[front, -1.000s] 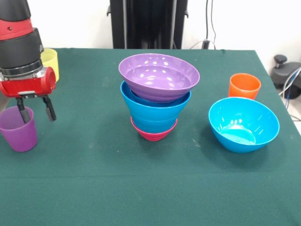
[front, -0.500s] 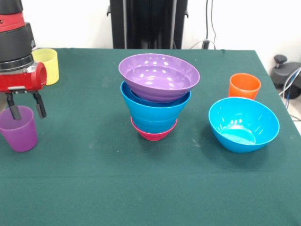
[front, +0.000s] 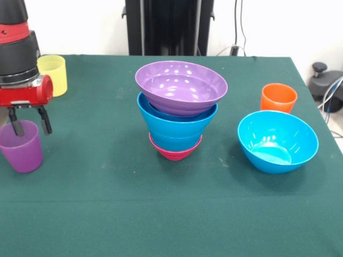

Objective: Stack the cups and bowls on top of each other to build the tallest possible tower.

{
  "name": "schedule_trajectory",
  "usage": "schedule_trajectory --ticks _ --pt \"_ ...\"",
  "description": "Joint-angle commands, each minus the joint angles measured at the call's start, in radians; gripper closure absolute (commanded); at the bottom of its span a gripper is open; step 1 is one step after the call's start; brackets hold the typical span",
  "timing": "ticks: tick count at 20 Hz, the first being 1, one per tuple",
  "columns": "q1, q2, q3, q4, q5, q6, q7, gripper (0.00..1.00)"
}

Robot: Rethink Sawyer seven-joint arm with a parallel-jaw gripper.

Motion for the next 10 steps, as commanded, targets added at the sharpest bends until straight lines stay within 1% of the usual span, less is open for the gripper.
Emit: schedule_trajectory --ticks 1,10 --pt "0.020 0.085 -0.065 -0.044 -0.095 -0.037 -0.195 0.00" --pt "0.019 0.077 -0.061 -0.035 -0.112 -0.036 -0.179 0.00"
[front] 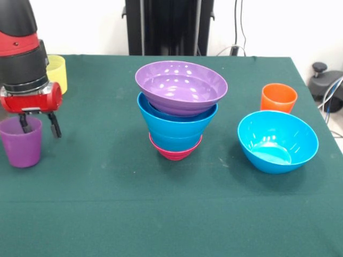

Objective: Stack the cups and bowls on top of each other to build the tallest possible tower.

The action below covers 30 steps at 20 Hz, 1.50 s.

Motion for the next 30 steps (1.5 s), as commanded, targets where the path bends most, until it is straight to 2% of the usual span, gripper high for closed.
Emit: schedule_trajectory --ticks 1,2,3,17,19,22,27,30 --pt "0.023 0.031 -0.061 -0.033 -0.082 -0.034 -0.176 0.00" --pt "0.024 0.030 -0.062 -0.034 -0.082 -0.031 -0.175 0.00" --pt "0.026 0.029 -0.063 -0.035 -0.083 -0.029 -0.173 1.00" --pt "0.019 0.031 -0.055 -0.034 -0.079 -0.034 -0.181 1.00" --pt "0.011 0.011 -0.050 -0.005 -0.071 -0.041 -0.169 1.00" --pt "0.004 -0.072 -0.034 0.093 -0.037 -0.053 -0.110 1.00" --pt "-0.001 -0.302 0.010 0.301 0.063 -0.030 0.002 1.00" --pt "-0.004 -0.380 0.022 0.362 0.113 -0.015 0.023 1.00"
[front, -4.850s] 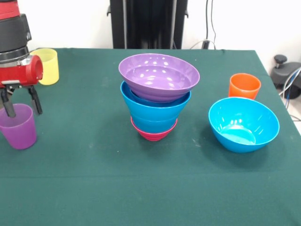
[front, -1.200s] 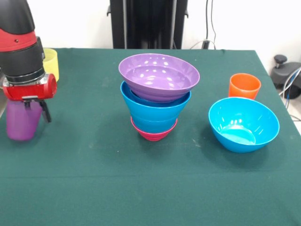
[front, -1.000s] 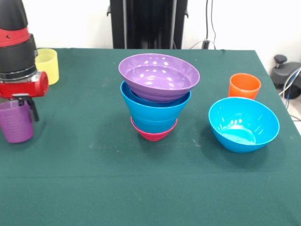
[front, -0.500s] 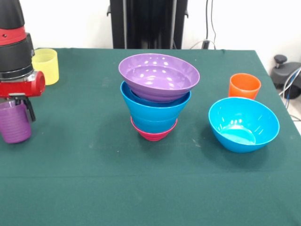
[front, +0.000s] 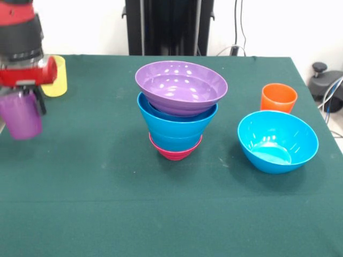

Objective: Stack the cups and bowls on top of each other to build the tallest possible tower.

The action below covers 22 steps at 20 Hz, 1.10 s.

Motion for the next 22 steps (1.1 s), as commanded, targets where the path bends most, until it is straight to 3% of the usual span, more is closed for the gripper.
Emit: schedule_trajectory --ticks 1,11,22 --pt "0.024 -0.235 0.014 0.236 0.071 -0.020 0.032 1.00" --pt "0.059 -0.386 -0.047 0.444 0.137 -0.135 0.169 1.00" --pt "0.173 -0.401 -0.162 0.501 0.156 -0.250 0.274 1.00"
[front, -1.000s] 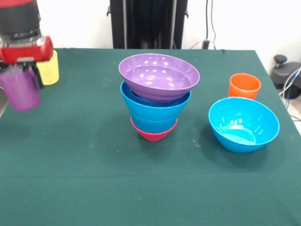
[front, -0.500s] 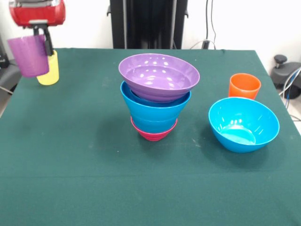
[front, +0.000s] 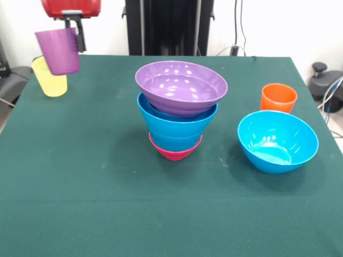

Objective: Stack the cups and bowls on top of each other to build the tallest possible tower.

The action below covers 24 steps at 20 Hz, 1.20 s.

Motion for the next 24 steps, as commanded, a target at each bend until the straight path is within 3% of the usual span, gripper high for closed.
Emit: schedule_trajectory --ticks 1,15,24 --pt "0.096 -0.019 -0.102 0.112 0.016 -0.084 0.213 1.00" --pt "0.161 -0.088 -0.172 0.208 0.058 -0.150 0.276 1.00" --pt "0.200 -0.196 -0.176 0.296 0.149 -0.145 0.304 1.00"
